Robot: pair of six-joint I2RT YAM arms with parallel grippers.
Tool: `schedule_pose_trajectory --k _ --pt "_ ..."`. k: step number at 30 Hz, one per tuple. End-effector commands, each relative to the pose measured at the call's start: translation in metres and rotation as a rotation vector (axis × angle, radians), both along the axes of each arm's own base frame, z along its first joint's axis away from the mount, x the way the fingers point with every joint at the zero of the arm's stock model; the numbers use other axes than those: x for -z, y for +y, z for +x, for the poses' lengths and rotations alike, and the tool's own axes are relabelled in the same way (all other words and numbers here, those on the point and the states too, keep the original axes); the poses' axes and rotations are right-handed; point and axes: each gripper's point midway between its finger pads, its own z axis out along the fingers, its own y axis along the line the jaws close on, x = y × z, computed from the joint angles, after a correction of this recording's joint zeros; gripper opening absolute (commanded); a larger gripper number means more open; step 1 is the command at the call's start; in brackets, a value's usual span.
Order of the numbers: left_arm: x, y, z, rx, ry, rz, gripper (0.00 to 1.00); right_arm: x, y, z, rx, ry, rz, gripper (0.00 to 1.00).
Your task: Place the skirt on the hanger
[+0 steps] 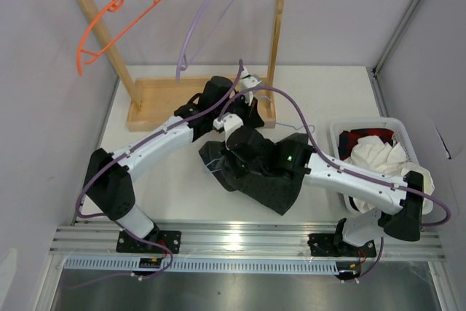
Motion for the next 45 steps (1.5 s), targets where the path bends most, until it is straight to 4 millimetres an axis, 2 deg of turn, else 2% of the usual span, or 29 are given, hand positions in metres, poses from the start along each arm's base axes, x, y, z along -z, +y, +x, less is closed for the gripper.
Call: schedule_pose_trajectory --k 1,5,7,11,15,18,19,22,23,26,28,29,30,31,32,33,34,35,36,37,38,39,41,42,45 --pt "-0.05 -0.011 0.001 0.041 -0.074 -0.092 0.0 0.013 0.016 -0.026 -0.114 0.043 -0.002 0.05" --pt "-0.059 -0.011 -0.004 0.079 -0.061 -0.135 0.0 0.034 0.02 -0.043 -0.17 0.084 -0.022 0.05" --pt "-0.063 -0.006 0.0 0.065 -0.055 -0.147 0.0 0.039 0.02 -0.052 -0.203 0.105 -0.034 0.05" --pt "-0.071 0.002 0.006 0.064 -0.059 -0.16 0.0 0.045 0.015 -0.07 -0.273 0.117 -0.056 0.04" --pt "-0.091 0.014 0.009 0.074 -0.058 -0.209 0.0 0.058 0.003 -0.089 -0.323 0.14 -0.101 0.03" --pt "-0.103 0.024 0.012 0.054 -0.06 -0.218 0.0 0.069 -0.007 -0.089 -0.307 0.153 -0.123 0.05" --pt "-0.102 0.027 0.015 0.035 -0.068 -0.201 0.0 0.076 -0.011 -0.09 -0.305 0.163 -0.133 0.05" --pt "-0.102 0.034 0.017 0.015 -0.077 -0.183 0.0 0.081 -0.015 -0.09 -0.298 0.166 -0.128 0.04" --pt "-0.101 0.04 0.019 -0.005 -0.086 -0.173 0.0 0.088 -0.022 -0.091 -0.293 0.176 -0.15 0.02" --pt "-0.101 0.049 0.02 -0.025 -0.083 -0.176 0.0 0.094 -0.038 -0.086 -0.249 0.181 -0.16 0.04" --pt "-0.102 0.049 0.016 -0.007 -0.071 -0.182 0.0 0.09 -0.041 -0.085 -0.244 0.184 -0.133 0.16" --pt "-0.104 0.049 0.014 0.002 -0.07 -0.186 0.0 0.089 -0.041 -0.083 -0.231 0.177 -0.129 0.27" --pt "-0.104 0.049 0.013 0.001 -0.069 -0.186 0.0 0.086 -0.041 -0.079 -0.214 0.166 -0.118 0.45" --pt "-0.105 0.05 0.012 0.0 -0.072 -0.187 0.0 0.082 -0.04 -0.077 -0.212 0.162 -0.101 0.52" --pt "-0.104 0.052 0.011 -0.007 -0.071 -0.179 0.0 0.07 -0.04 -0.071 -0.195 0.146 -0.058 0.6" --pt "-0.105 0.054 0.01 -0.012 -0.073 -0.174 0.0 0.058 -0.041 -0.061 -0.159 0.117 -0.03 0.73" --pt "-0.104 0.055 0.01 -0.015 -0.07 -0.165 0.0 0.047 -0.044 -0.05 -0.119 0.094 -0.002 0.78" --pt "-0.099 0.057 0.008 -0.019 -0.054 -0.151 0.0 0.034 -0.049 -0.039 -0.076 0.073 0.028 0.81" --pt "-0.095 0.058 0.007 -0.019 -0.048 -0.146 0.0 0.012 -0.064 -0.014 0.029 0.039 0.085 0.85" --pt "-0.098 0.059 0.004 -0.017 -0.053 -0.153 0.0 -0.009 -0.068 0.0 0.071 0.014 0.145 0.88" --pt "-0.094 0.059 0.002 -0.017 -0.045 -0.148 0.0 -0.022 -0.076 0.012 0.112 -0.003 0.177 0.88" --pt "-0.093 0.06 0.002 -0.021 -0.039 -0.146 0.0 -0.038 -0.095 0.036 0.221 -0.037 0.214 0.89" --pt "-0.095 0.061 -0.003 -0.019 -0.035 -0.155 0.0 -0.044 -0.114 0.058 0.303 -0.05 0.223 0.85" --pt "-0.096 0.062 -0.004 -0.022 -0.034 -0.157 0.0 -0.043 -0.133 0.078 0.378 -0.064 0.215 0.8" --pt "-0.1 0.063 -0.007 -0.024 -0.031 -0.161 0.0 -0.029 -0.154 0.108 0.412 -0.055 0.221 0.75"
